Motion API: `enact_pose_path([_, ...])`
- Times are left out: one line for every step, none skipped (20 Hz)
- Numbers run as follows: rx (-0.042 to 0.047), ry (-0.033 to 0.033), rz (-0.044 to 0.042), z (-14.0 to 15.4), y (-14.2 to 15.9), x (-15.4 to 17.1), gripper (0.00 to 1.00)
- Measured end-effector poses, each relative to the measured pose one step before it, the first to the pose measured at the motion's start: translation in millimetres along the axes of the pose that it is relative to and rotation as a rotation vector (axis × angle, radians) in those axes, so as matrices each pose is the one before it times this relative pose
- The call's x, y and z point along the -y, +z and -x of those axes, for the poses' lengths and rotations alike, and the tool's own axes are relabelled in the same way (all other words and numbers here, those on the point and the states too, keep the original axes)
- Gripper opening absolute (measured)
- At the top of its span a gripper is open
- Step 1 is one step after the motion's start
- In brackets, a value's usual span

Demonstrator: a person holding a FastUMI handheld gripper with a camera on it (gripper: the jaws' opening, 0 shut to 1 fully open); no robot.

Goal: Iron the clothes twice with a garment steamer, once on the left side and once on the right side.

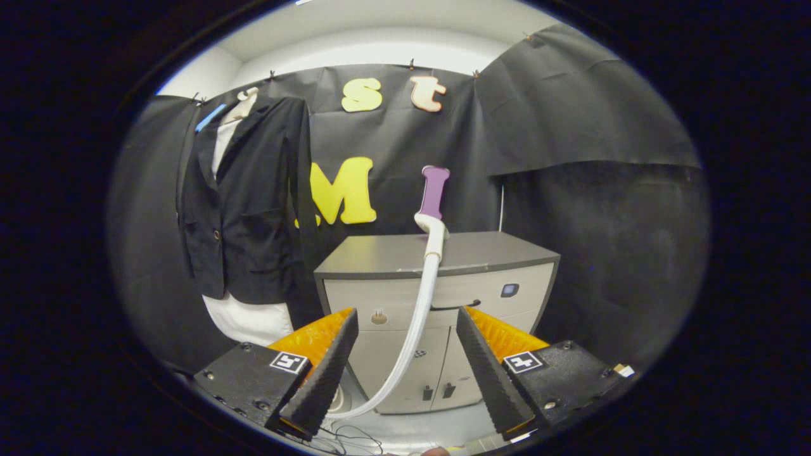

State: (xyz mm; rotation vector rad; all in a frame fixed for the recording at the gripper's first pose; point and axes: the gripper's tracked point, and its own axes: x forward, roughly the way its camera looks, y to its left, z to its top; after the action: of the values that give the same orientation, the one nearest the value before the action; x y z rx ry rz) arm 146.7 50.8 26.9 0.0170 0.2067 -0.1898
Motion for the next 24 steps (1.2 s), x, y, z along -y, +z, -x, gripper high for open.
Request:
enact_pose_path([0.0123,0.00626,-0.00283,-14.19,8.85,3.22,0.97])
enact_pose_path([0.01166,0.00483,0.00654,-10.83,12.45,2.88,0.97])
enact_pose_path([0.01305,0.00524,0.0075,-8.98,10.19,0.59,0.97])
enact_pose_path([0.00665,0.0031,0.00508,-10.68,9.28,1.64,0.97])
enact_pose_path([-0.00372,-0.0022,0.00126,-11.25,6.24,3.08,0.97])
enact_pose_path([-0.00818,0.00085,-0.0009,-10.7,4.54,3.14,0.97])
enact_pose_path([-0.00716,0.00249,-0.00547,-12.63,6.85,1.63,0.97])
enact_pose_path([-0.00755,0.00199,-0.0083,-11.76,5.24,2.32,0.97])
enact_pose_path([-0.00514,0.00299,-0.01078,-11.27,3.53,1.75,0.97])
enact_pose_path([-0.00411,0.00328,-0.01024,-11.85,4.84,0.73,0.97])
enact_pose_path([-0.00748,0.00267,-0.005,-11.59,3.46,0.93,0.97])
enact_pose_path([-0.01648,-0.00028,0.00155,-12.0,3.3,1.21,0.97])
enact_pose_path([-0.02039,-0.00178,-0.00134,-11.72,2.52,2.23,0.97])
enact_pose_path([-0.02376,0.00565,-0.01313,-11.32,3.25,-0.38,0.97])
enact_pose_path([-0.01677,0.01435,-0.03236,-11.15,6.13,-2.26,0.97])
enact_pose_path([-0.01053,0.01611,-0.03126,-10.25,6.04,-2.14,0.97])
enact_pose_path([-0.01316,0.00258,-0.02024,-10.68,4.3,0.78,0.97])
enact_pose_path([-0.00624,-0.00698,-0.0052,-10.84,5.08,2.87,0.97])
enact_pose_path([-0.00462,-0.01045,0.00396,-10.1,4.22,2.87,0.97])
enact_pose_path([-0.01014,-0.00974,0.01038,-9.66,3.38,2.86,0.97])
enact_pose_path([-0.01629,-0.01428,0.01365,-10.01,1.74,2.72,0.97])
enact_pose_path([-0.02453,-0.0214,0.01265,-8.6,0.22,5.23,0.97])
enact_pose_path([-0.02472,-0.02606,0.00914,-9.38,-2.38,6.42,0.97])
enact_pose_path([-0.02155,-0.00417,0.00323,-8.7,-0.79,2.89,0.97])
